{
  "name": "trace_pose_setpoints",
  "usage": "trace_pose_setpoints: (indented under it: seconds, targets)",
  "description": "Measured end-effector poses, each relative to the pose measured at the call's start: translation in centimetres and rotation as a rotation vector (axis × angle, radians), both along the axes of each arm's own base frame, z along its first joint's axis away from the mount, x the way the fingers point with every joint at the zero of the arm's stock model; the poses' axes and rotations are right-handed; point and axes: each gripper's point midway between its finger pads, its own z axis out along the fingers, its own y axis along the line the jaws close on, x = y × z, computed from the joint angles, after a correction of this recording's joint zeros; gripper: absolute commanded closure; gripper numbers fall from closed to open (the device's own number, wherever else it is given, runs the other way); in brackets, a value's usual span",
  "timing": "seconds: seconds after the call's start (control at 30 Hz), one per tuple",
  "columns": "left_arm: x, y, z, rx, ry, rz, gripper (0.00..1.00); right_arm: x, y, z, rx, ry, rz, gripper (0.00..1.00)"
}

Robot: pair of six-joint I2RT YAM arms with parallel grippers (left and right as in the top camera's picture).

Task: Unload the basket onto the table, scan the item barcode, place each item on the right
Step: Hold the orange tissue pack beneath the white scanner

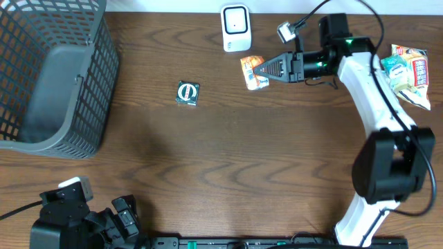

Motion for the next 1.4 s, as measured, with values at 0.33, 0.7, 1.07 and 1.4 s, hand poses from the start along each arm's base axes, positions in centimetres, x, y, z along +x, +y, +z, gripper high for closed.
trace_pose_setpoints:
  seconds: [0.33, 0.7, 1.07, 1.4]
  targets:
    - [0.0, 0.0, 0.0, 0.0, 0.0, 0.0, 0.02, 1.3, -0.1, 0.6, -0.076, -0.087, -0.056, 0.99]
    - [0.0, 0.0, 0.0, 0.0, 0.0, 0.0, 0.02, 2.0, 0.2, -0.7, -0.159, -0.064, -0.095, 0.99]
    - [0.0, 0.0, 0.0, 0.0, 0.0, 0.0, 0.03, 2.7, 1.0, -1.1, -0.196, -0.08, -0.116, 0.99]
    - [0.0, 0.0, 0.0, 0.0, 0.0, 0.0, 0.02, 6.1, 1.5, -7.8, -0.698, -0.153, -0.372, 0.99]
